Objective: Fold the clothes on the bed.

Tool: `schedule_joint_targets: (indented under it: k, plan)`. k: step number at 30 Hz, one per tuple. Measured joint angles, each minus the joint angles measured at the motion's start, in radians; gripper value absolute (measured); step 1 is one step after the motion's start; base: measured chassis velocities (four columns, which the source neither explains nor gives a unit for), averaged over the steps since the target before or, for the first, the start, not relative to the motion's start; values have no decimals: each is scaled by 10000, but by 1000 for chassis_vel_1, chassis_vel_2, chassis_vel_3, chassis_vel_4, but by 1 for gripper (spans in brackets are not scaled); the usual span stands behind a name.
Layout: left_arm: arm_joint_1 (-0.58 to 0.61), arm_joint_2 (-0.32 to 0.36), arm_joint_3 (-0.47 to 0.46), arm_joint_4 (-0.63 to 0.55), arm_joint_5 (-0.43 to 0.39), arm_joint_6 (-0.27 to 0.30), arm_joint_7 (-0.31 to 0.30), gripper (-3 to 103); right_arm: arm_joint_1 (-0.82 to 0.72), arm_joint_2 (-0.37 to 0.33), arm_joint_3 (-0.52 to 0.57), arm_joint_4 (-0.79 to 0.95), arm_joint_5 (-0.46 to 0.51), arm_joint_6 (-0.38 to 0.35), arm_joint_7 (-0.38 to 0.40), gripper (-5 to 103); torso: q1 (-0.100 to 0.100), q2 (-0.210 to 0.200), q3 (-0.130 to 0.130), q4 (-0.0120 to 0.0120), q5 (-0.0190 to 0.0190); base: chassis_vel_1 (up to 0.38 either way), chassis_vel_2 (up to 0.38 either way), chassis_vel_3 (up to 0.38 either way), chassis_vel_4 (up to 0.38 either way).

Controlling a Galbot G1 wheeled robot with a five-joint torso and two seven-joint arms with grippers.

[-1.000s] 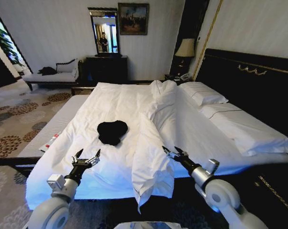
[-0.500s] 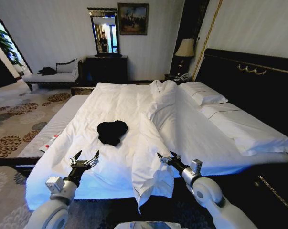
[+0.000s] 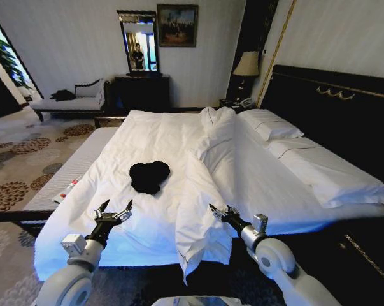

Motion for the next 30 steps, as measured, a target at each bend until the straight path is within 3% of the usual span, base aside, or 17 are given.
schedule_joint_targets:
  k: [3, 5, 12, 26, 30]
  plan:
    - [9, -20, 1, -27, 4, 0, 0, 100, -159, -6, 58, 227, 19, -66, 21, 38, -1, 1, 0, -1, -1, 0, 0, 0, 0]
    - [9, -29, 5, -26, 10, 0, 0, 100, -184, -6, 58, 260, 18, -84, 28, 38, -1, 1, 0, -1, 0, 0, 0, 0, 0]
    - [-45, -120, 89, -13, 42, 0, 0, 100, -179, 137, 56, 402, 25, -196, 119, 7, -1, 0, 0, 0, 0, 0, 0, 0, 0]
    - [-61, -282, 126, -12, 72, -18, 11, 100, -480, 368, 656, 623, 185, -258, 251, 2, -1, 0, 0, 1, 1, 0, 0, 0, 0]
    - [-293, -362, 227, 92, 52, -31, 14, 100, -900, 1363, 2205, 743, -246, -166, 288, 2, -1, 0, 0, 2, 0, 0, 0, 0, 0]
